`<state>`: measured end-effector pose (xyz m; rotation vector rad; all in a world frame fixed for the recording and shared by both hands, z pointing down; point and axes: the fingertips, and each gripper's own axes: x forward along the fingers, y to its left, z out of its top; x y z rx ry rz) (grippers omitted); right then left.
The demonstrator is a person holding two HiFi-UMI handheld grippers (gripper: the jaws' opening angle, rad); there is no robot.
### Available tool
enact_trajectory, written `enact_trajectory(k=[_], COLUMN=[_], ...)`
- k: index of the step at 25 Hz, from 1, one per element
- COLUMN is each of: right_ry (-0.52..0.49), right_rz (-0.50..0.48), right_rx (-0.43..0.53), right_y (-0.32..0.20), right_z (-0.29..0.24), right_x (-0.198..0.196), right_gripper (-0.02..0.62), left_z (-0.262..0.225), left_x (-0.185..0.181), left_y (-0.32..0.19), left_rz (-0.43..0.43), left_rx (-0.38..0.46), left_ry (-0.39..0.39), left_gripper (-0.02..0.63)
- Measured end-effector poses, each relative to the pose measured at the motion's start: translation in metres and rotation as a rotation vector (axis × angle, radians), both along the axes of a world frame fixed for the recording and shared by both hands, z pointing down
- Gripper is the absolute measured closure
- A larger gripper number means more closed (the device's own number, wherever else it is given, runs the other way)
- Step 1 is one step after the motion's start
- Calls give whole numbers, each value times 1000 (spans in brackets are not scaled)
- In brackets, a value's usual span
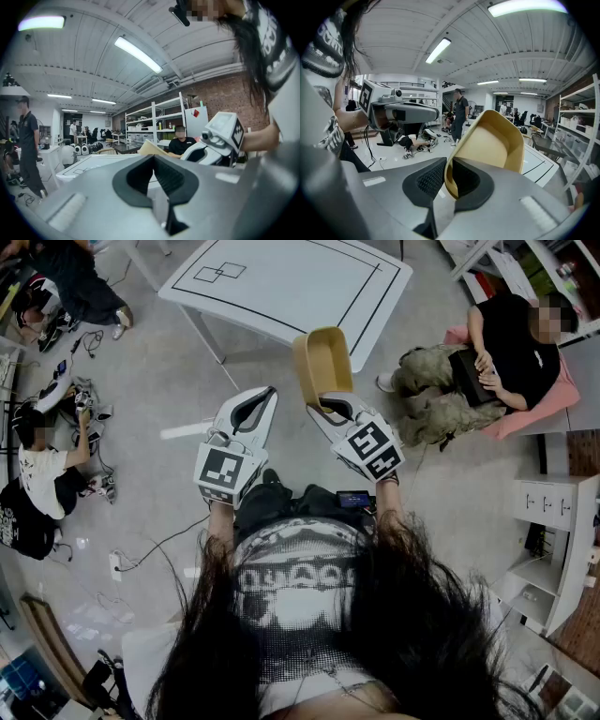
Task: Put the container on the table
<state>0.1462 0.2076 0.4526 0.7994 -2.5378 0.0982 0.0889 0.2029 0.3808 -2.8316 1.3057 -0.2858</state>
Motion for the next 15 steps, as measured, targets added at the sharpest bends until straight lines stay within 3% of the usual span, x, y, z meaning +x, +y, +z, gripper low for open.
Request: enact_trajectory(k=[15], right_ry=[-41], right_rz=[-19], right_rx=[-26], right_y=[-16], right_z=[3], right_x=[-47], right_gripper=[551], left_z=[1], left_x=[-43], left_y=[-15], left_rz=[-14], left_rx=[9], left_ry=[-4], left_gripper=[606])
